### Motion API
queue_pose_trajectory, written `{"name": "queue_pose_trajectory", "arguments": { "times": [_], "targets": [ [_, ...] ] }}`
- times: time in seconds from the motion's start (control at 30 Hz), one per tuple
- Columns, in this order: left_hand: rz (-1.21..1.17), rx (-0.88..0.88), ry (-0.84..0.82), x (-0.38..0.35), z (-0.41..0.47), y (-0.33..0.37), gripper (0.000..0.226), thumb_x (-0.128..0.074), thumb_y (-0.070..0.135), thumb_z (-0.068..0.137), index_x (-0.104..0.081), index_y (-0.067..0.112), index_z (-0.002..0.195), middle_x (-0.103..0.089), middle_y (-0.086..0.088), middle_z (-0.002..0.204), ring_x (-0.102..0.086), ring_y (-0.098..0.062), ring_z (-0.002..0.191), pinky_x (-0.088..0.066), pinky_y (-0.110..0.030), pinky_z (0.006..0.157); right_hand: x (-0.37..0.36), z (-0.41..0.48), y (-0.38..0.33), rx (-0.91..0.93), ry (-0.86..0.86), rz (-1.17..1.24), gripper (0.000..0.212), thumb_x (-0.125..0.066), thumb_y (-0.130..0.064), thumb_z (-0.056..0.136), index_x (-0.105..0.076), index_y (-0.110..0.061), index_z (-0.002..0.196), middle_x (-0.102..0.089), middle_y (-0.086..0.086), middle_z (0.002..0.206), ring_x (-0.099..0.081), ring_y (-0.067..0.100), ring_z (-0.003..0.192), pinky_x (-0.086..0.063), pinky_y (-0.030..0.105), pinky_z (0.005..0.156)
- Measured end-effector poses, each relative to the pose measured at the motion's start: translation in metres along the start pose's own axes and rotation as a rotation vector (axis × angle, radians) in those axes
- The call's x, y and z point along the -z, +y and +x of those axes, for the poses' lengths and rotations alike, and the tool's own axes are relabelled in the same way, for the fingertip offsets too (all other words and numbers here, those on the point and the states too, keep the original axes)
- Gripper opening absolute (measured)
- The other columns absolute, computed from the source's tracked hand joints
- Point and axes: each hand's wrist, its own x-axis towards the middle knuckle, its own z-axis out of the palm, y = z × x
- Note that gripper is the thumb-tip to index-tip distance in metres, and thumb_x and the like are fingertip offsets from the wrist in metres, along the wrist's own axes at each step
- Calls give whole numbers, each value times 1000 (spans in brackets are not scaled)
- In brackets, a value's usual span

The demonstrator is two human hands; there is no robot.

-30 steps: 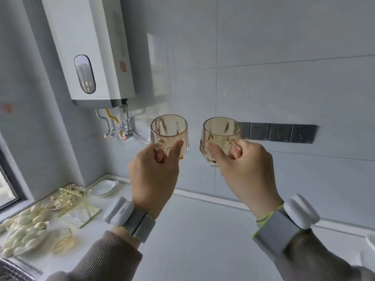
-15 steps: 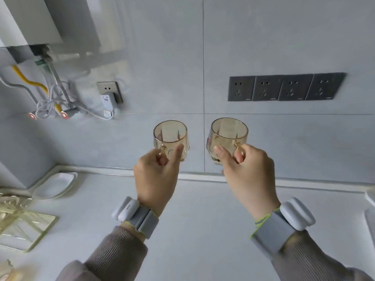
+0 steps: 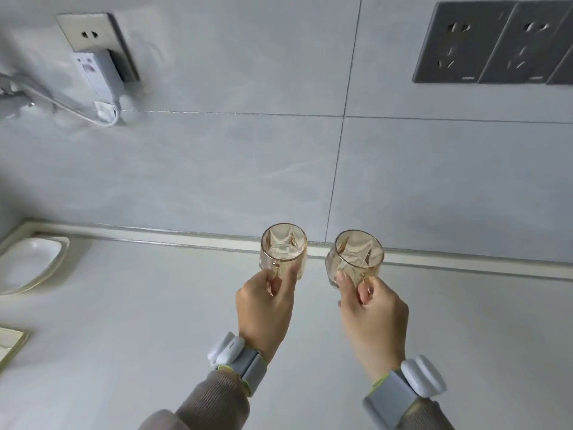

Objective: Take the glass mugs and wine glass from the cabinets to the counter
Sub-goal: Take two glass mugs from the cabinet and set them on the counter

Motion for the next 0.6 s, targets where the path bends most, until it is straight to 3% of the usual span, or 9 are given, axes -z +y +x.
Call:
{"name": "queue_pose_trajectory", "arguments": {
  "times": [0.07,0.13,0.2,0.3,0.47,0.6],
  "targets": [
    [3,29,-27,-13,5,-23,61,-66,49,91,-30,16,56,-47,-15,49,-45,-29,49,-36,-40,50,-20,-2,21,-41,-4,2,58,-59,-57,86,-25,-19,59,-61,12,52,-66,39,61,-49,42,58],
    [16,51,-37,-27,10,-49,60,-58,59,88,-34,13,57,-57,-20,56,-54,-37,57,-42,-45,55,-41,-3,43,-63,-7,-12,58,-54,-62,84,-24,-19,59,-63,9,52,-64,36,58,-49,40,56],
    [18,67,-37,-37,14,-70,62,-54,63,86,-37,11,58,-59,-19,57,-58,-37,59,-43,-43,56,-58,-2,60,-69,-5,-25,58,-56,-61,83,-23,-20,59,-60,9,50,-58,33,51,-46,36,52],
    [23,97,-56,-45,15,-94,64,-54,63,85,-42,5,60,-60,-19,58,-62,-37,62,-44,-42,56,-74,0,79,-50,-1,-53,62,-73,-43,87,-22,-21,58,-50,7,45,-36,20,43,-32,27,47],
    [-1,131,-80,-56,11,-114,67,-50,61,87,-53,-3,66,-62,-23,63,-57,-39,62,-41,-40,55,-94,3,95,-66,-40,-54,62,-77,-32,86,-23,-21,58,-48,6,45,-35,21,43,-30,25,47],
    [6,140,-76,-65,14,-125,65,-50,59,87,-55,-2,66,-61,-22,63,-52,-37,59,-40,-39,53,-108,7,104,-55,-69,-65,65,-81,-27,85,-21,-23,58,-33,-2,44,-29,19,43,-28,19,48]
  ]
}}
